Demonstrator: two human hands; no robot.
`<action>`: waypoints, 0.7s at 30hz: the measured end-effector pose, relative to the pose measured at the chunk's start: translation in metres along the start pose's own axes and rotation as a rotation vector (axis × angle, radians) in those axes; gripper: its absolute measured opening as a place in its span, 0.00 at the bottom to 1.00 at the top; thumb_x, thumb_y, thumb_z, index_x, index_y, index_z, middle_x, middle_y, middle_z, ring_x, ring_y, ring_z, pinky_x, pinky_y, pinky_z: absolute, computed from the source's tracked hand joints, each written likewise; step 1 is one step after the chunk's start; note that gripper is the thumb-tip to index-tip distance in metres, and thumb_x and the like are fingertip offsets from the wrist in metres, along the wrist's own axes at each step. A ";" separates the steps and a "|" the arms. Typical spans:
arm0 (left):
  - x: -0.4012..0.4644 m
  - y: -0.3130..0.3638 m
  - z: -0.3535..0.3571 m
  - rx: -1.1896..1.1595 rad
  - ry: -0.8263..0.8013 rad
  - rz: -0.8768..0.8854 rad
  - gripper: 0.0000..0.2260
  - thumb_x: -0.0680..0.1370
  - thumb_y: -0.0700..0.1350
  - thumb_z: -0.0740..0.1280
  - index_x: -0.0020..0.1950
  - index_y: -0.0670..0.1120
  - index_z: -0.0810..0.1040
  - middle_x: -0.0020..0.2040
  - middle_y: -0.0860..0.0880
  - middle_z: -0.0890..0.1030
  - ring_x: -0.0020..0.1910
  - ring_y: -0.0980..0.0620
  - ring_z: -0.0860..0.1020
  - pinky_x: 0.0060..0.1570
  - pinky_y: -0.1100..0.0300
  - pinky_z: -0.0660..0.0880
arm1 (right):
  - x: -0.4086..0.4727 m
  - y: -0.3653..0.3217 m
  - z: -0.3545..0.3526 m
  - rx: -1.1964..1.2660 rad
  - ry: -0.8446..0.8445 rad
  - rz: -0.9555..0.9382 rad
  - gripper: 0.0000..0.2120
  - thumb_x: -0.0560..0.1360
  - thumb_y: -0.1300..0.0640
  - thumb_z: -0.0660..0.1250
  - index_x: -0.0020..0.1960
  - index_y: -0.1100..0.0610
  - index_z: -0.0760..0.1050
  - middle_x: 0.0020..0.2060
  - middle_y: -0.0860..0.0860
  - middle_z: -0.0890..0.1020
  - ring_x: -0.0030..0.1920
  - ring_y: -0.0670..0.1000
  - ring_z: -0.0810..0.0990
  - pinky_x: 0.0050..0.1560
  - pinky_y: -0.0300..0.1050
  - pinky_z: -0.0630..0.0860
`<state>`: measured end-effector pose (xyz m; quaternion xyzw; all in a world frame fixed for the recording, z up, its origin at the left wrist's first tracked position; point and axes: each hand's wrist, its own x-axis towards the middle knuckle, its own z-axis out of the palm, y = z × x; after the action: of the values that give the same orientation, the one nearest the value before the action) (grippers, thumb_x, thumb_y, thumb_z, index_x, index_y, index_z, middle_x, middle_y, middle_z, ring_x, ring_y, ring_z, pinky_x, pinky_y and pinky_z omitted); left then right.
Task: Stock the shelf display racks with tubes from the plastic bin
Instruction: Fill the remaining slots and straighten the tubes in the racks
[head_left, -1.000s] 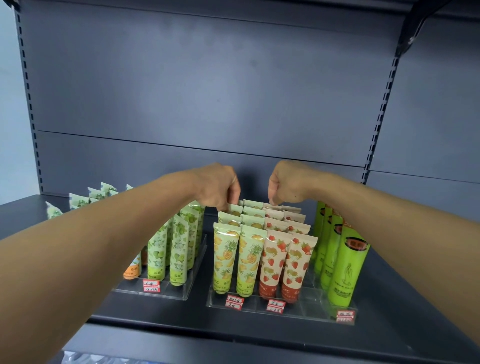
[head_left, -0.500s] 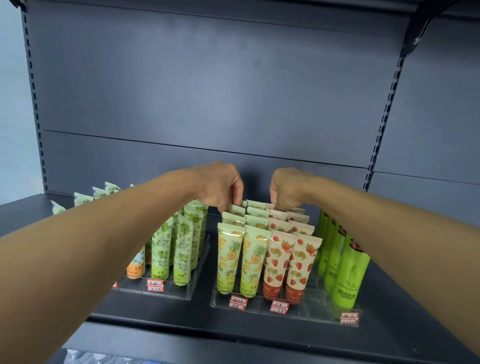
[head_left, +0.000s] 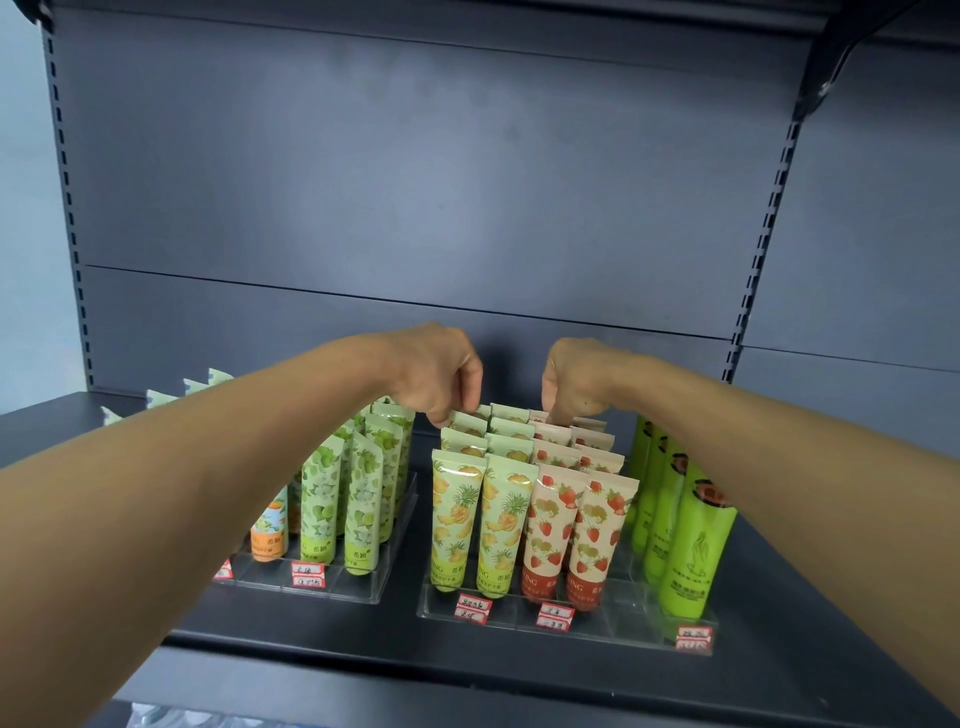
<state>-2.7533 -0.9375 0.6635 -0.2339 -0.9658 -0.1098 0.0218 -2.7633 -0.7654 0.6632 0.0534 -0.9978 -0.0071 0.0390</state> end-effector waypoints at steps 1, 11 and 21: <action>-0.001 0.000 0.000 -0.006 0.003 -0.001 0.12 0.70 0.35 0.73 0.50 0.48 0.81 0.47 0.50 0.82 0.47 0.54 0.79 0.41 0.67 0.72 | -0.002 0.001 -0.004 0.019 -0.002 -0.005 0.13 0.70 0.58 0.74 0.53 0.59 0.80 0.53 0.54 0.81 0.56 0.55 0.77 0.62 0.55 0.73; -0.002 0.003 -0.005 -0.043 0.078 -0.019 0.12 0.71 0.33 0.69 0.49 0.47 0.81 0.46 0.49 0.83 0.38 0.59 0.77 0.33 0.71 0.69 | -0.019 0.018 -0.022 -0.108 -0.082 0.022 0.15 0.69 0.55 0.75 0.53 0.60 0.81 0.48 0.52 0.81 0.55 0.55 0.79 0.55 0.46 0.75; -0.009 0.005 -0.006 -0.071 0.171 -0.030 0.11 0.73 0.34 0.68 0.44 0.51 0.78 0.42 0.52 0.80 0.46 0.53 0.79 0.42 0.66 0.71 | -0.018 0.018 -0.021 -0.115 -0.010 0.021 0.14 0.70 0.53 0.74 0.52 0.57 0.80 0.51 0.51 0.81 0.56 0.54 0.76 0.59 0.51 0.71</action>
<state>-2.7432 -0.9386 0.6699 -0.2100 -0.9593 -0.1636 0.0942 -2.7460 -0.7458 0.6826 0.0408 -0.9964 -0.0644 0.0373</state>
